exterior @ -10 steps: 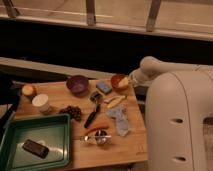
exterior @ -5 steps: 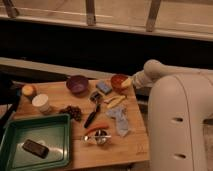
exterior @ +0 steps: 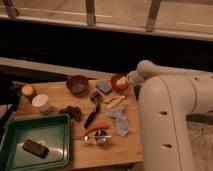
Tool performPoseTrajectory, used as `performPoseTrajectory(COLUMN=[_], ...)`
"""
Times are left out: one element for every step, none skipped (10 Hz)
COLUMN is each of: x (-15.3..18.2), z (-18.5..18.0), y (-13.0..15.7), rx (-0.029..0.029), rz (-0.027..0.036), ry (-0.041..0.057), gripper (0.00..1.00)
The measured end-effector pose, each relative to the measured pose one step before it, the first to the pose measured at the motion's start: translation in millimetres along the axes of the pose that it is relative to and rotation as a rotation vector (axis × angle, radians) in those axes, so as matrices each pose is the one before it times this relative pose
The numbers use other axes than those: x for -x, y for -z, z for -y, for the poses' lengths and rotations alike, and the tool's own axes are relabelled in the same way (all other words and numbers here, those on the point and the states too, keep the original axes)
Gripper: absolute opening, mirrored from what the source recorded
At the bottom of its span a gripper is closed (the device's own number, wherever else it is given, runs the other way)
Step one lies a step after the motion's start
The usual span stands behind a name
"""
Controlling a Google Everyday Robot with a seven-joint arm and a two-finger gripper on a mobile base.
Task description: Stack bowls on top of each other
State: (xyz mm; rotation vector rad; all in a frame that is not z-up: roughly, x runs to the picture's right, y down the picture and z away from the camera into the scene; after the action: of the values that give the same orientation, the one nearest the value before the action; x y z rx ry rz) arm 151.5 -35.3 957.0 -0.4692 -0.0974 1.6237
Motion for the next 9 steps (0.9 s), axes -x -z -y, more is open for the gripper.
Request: performPoseTrajectory(x=[4.10, 1.57, 2.20, 1.92, -1.23, -1.70, -2.09, -1.76, -0.77], z=[-4.82, -0.45, 0.95, 2.94, 5.19, 3.86, 2.83, 1.78, 1.17], y=[-10.60, -7.74, -5.83, -1.99, -2.87, -2.71, -4.38, -3.70, -1.32], rx=[0.00325, -0.00172, -0.00386, -0.00702, -0.00879, -0.00515, -0.00399, -0.00167, -0.00017], rz=[-0.00274, -0.00345, -0.00018, -0.00109, -0.00779, -0.00681, -0.00706, -0.00650, -0.00654], ry=[0.00301, 0.00129, -0.00164, -0.00198, -0.00570, -0.00676, -0.00147, 0.00338, 0.00723], gripper=[0.67, 0.67, 0.67, 0.67, 0.67, 0.67, 0.63, 0.54, 0.43])
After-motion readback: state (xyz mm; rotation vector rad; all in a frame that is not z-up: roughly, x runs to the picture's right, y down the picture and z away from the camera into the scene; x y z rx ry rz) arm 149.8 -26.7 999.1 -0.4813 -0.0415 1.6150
